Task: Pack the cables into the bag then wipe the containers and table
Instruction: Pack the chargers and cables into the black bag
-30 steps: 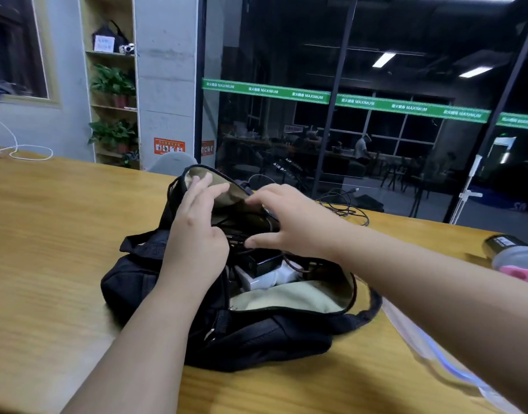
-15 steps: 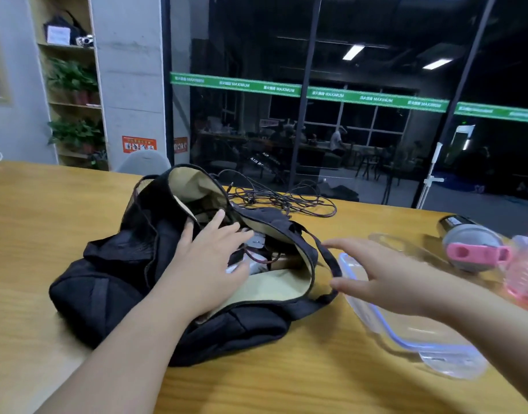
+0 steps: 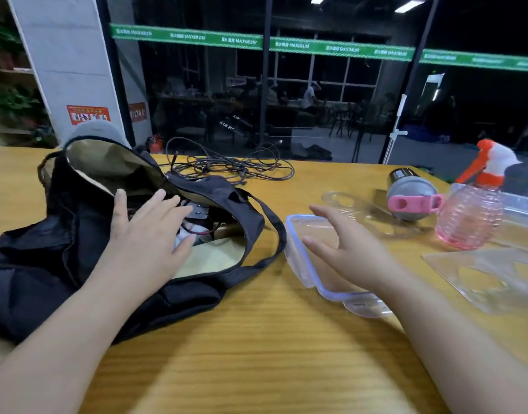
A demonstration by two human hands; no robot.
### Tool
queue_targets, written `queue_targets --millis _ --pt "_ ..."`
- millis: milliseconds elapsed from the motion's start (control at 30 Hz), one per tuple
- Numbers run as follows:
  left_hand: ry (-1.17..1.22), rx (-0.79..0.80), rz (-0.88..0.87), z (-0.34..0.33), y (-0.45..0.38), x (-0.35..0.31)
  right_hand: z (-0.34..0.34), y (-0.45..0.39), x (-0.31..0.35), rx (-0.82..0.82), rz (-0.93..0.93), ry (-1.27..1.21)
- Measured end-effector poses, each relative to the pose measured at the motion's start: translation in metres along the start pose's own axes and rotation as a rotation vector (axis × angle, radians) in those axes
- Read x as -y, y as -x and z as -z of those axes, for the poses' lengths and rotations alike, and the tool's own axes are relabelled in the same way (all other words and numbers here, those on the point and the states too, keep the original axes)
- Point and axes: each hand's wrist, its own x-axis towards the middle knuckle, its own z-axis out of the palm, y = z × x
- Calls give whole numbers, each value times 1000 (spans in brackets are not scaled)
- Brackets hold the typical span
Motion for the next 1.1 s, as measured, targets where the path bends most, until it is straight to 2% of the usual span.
queue_targets --millis 100,167,333,433,600,800,1000,1100 --pt "36 -65 -95 9 -9 -9 -1 -2 -2 -41 -14 -62" --pt "66 -54 -145 14 -19 -16 0 -3 -4 -59 -26 -84" --pt "-80 257 -170 27 -65 -15 4 -4 -12 -117 -75 -114" --pt "-50 373 -150 31 -90 -10 4 -5 -15 -139 -111 -142" --pt "120 334 -162 12 -99 -4 8 -6 -16 -240 -150 -202" --pt "295 250 -183 -8 -84 4 1 -8 -15 -278 -191 -205" --pt "321 240 -178 -9 -82 5 -1 -8 -2 -190 -167 -126" --pt "362 224 -179 -7 -80 7 6 -17 10 -30 -120 -32"
